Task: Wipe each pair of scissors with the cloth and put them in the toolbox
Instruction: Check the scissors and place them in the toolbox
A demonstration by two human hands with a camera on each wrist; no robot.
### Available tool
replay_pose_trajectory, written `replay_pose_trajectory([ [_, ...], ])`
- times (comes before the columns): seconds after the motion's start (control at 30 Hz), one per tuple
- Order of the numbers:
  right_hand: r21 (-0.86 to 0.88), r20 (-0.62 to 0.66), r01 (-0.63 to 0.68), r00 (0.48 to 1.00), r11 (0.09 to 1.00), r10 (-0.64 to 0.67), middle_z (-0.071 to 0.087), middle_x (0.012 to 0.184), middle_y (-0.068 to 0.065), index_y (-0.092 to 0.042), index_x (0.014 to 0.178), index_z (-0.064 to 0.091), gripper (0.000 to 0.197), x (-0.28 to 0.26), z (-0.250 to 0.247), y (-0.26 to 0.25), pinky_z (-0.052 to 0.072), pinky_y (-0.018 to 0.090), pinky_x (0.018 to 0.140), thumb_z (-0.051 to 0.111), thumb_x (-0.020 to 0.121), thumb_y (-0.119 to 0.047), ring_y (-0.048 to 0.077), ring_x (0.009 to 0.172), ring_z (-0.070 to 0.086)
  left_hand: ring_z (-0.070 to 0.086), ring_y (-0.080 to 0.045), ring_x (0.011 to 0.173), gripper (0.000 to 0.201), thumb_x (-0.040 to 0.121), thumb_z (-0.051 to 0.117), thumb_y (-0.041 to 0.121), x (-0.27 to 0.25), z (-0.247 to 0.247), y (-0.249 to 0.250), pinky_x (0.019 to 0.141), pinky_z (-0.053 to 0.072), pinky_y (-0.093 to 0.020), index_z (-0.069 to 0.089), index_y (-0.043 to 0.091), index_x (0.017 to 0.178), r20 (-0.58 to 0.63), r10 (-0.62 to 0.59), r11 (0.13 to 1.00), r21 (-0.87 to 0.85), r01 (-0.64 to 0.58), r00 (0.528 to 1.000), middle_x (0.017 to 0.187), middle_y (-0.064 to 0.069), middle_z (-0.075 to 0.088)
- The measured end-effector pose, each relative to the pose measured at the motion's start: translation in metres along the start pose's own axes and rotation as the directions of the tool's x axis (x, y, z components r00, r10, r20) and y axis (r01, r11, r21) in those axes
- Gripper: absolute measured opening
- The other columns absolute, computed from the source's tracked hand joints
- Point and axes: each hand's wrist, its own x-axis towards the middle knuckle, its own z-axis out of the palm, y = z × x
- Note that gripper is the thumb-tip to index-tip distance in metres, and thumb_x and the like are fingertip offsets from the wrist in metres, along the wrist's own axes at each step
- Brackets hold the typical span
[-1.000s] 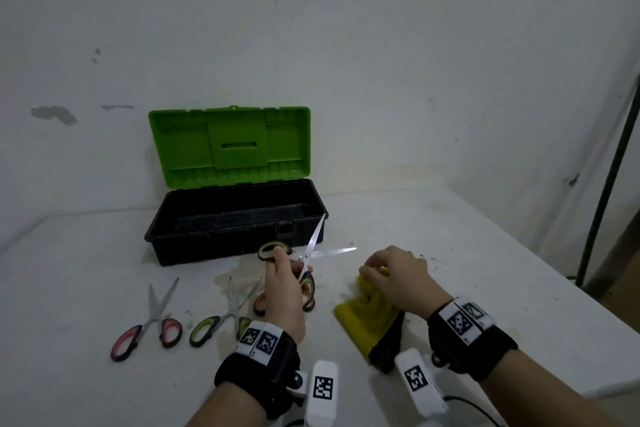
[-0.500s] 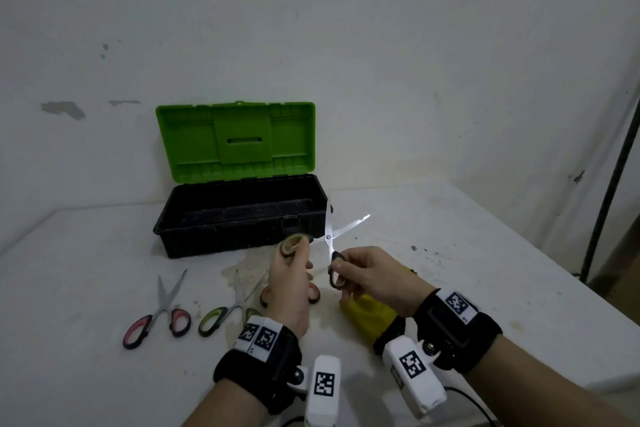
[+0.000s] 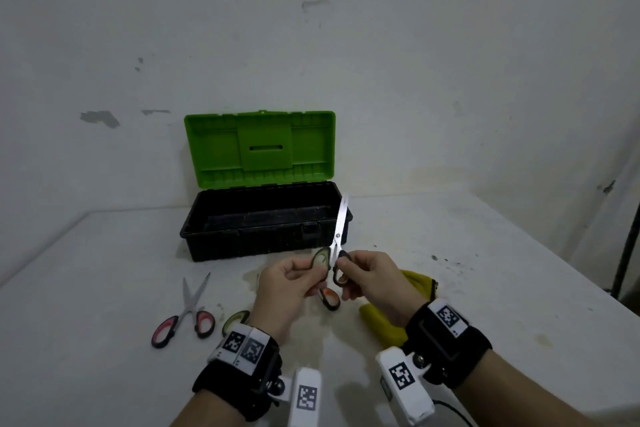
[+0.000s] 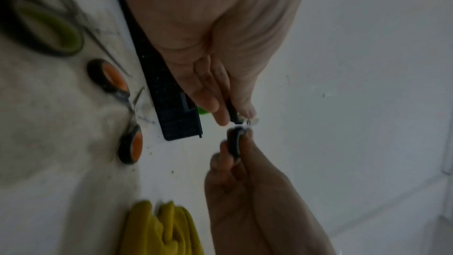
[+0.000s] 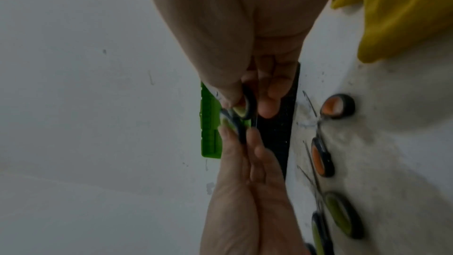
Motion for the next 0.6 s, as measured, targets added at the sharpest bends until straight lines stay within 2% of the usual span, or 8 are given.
replay_pose_trajectory([
  [0.07, 0.051, -0.023, -0.017, 1.000, 0.999, 0.018, 0.062, 0.073, 0.009, 0.005, 0.095, 0.066, 0.027, 0.000, 0.006, 0.000, 0.051, 0.028, 0.057, 0.057, 0.099, -0.021, 0.020, 0.056, 0.061, 0.073, -0.015, 0.070, 0.016, 0.085, 0.077, 0.010, -0.002, 0.006, -0.004, 0.062, 0.056, -0.018, 0.071, 0.003, 0.099, -0.049, -0.002, 0.999, -0.039, 0.000, 0.999, 0.081, -0.013, 0.077],
  [0.17, 0.020, -0.060, 0.008, 0.998, 1.000, -0.007, 0.066, 0.074, 0.013, -0.002, 0.099, 0.065, 0.021, -0.002, 0.004, -0.004, 0.053, 0.036, 0.063, 0.060, 0.096, -0.022, 0.024, 0.058, 0.064, 0.073, -0.014, 0.069, 0.019, 0.085, 0.077, 0.012, -0.003, 0.011, -0.007, 0.062, 0.056, -0.019, 0.070, 0.002, 0.100, -0.069, -0.021, 0.996, -0.090, 0.014, 0.997, 0.081, -0.012, 0.077],
  [0.23, -0.012, -0.144, 0.057, 0.988, 0.998, -0.059, 0.069, 0.075, 0.015, -0.010, 0.103, 0.054, 0.019, -0.003, 0.003, -0.008, 0.054, 0.039, 0.061, 0.064, 0.094, -0.024, 0.029, 0.058, 0.066, 0.073, -0.013, 0.069, 0.021, 0.085, 0.077, 0.012, -0.003, 0.015, -0.007, 0.062, 0.056, -0.019, 0.068, 0.001, 0.101, -0.091, -0.039, 0.989, -0.145, 0.026, 0.995, 0.082, -0.013, 0.076],
  [0.27, -0.039, -0.188, 0.089, 0.978, 0.995, -0.095, 0.070, 0.075, 0.015, -0.012, 0.100, 0.049, 0.022, -0.003, 0.003, -0.009, 0.055, 0.039, 0.060, 0.065, 0.092, -0.025, 0.029, 0.058, 0.068, 0.073, -0.013, 0.069, 0.021, 0.086, 0.077, 0.010, -0.003, 0.018, -0.006, 0.062, 0.057, -0.019, 0.067, 0.000, 0.101, -0.105, -0.048, 0.985, -0.172, 0.029, 0.993, 0.082, -0.013, 0.076],
  [0.37, -0.206, -0.266, 0.147, 0.943, 0.967, -0.200, 0.069, 0.073, 0.009, -0.007, 0.084, 0.057, 0.027, 0.000, 0.006, -0.011, 0.058, 0.039, 0.059, 0.070, 0.088, -0.031, 0.019, 0.054, 0.069, 0.074, -0.014, 0.068, 0.020, 0.087, 0.075, 0.006, -0.004, 0.028, -0.002, 0.063, 0.058, -0.020, 0.064, -0.004, 0.100, -0.109, -0.032, 0.983, -0.181, 0.012, 0.994, 0.080, -0.014, 0.075],
  [0.43, -0.271, -0.274, 0.118, 0.942, 0.955, -0.194, 0.070, 0.070, 0.004, -0.006, 0.077, 0.065, 0.033, 0.002, 0.006, -0.013, 0.059, 0.037, 0.063, 0.073, 0.085, -0.037, 0.012, 0.053, 0.068, 0.074, -0.014, 0.067, 0.018, 0.088, 0.073, 0.005, -0.002, 0.030, 0.000, 0.064, 0.058, -0.021, 0.063, -0.005, 0.099, -0.091, -0.002, 0.991, -0.136, -0.011, 0.996, 0.079, -0.014, 0.075],
  [0.53, -0.287, -0.271, 0.077, 0.950, 0.955, -0.158, 0.071, 0.066, 0.010, 0.000, 0.074, 0.069, 0.037, 0.008, 0.005, -0.014, 0.057, 0.036, 0.061, 0.076, 0.082, -0.036, 0.007, 0.051, 0.066, 0.072, -0.014, 0.065, 0.015, 0.088, 0.073, 0.004, 0.003, 0.027, 0.003, 0.066, 0.058, -0.027, 0.063, -0.004, 0.095, -0.066, 0.031, 0.998, -0.051, -0.035, 0.997, 0.077, -0.013, 0.074],
  [0.6, -0.324, -0.271, 0.058, 0.951, 0.944, -0.151, 0.069, 0.064, 0.014, 0.002, 0.072, 0.069, 0.037, 0.015, 0.005, -0.017, 0.054, 0.034, 0.055, 0.077, 0.080, -0.034, 0.004, 0.049, 0.063, 0.071, -0.016, 0.069, 0.014, 0.088, 0.074, 0.006, 0.008, 0.021, 0.006, 0.070, 0.056, -0.030, 0.063, -0.001, 0.093, -0.027, 0.053, 0.998, 0.023, -0.052, 0.998, 0.079, -0.012, 0.075],
])
